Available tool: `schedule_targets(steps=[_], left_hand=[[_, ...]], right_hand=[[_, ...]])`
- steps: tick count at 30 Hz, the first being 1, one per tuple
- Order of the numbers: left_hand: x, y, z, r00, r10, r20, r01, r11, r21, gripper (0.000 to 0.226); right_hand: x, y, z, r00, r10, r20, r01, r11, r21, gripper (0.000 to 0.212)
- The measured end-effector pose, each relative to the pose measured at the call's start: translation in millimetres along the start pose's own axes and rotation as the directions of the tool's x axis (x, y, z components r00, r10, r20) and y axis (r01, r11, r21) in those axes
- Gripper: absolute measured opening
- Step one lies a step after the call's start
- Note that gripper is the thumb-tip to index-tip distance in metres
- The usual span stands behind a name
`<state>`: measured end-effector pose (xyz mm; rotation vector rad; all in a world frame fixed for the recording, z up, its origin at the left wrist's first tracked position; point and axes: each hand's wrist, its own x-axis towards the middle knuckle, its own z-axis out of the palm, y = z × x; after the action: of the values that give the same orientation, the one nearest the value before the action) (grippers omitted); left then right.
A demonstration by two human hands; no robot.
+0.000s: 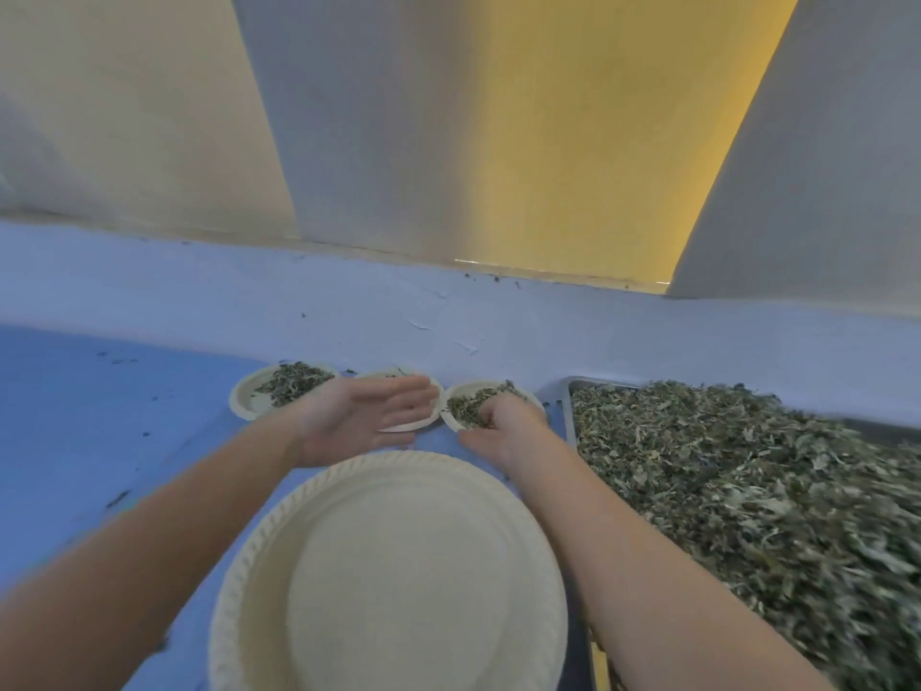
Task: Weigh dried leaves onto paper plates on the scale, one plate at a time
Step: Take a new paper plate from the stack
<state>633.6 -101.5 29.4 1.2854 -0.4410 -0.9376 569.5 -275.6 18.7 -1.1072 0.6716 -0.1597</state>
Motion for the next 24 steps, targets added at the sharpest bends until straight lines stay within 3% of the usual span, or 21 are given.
schedule_targets(steps=[3,7,12,18,24], left_hand=[[-39,35,24,0.995,0.090,-0.032,-0.087,0.993,0.077,0.053],[-100,73,68,0.975,0.193,-0.114,-0.161,0.955,0.248,0.049],[-174,85,128,0.903,0.340,-0.263,-0.238,0.905,0.352,0.028],[-242,42,202,0.853,0.368,-0.370,-0.244,0.908,0.340,0.025],[-251,-38,280,0.871,0.257,-0.418,-0.140,0.947,0.290,0.020]], right_hand=[[-41,-19,8,0.991,0.011,0.130,-0.018,0.999,0.049,0.037],[-106,-43,12,0.940,-0.065,0.334,0.068,0.998,0.002,0.011],[-190,-59,0,0.850,-0.204,0.485,0.240,0.971,-0.013,0.009],[-270,-41,-54,0.777,-0.243,0.580,0.308,0.951,-0.013,0.011],[-320,-7,-144,0.834,-0.205,0.512,0.338,0.923,-0.181,0.011]])
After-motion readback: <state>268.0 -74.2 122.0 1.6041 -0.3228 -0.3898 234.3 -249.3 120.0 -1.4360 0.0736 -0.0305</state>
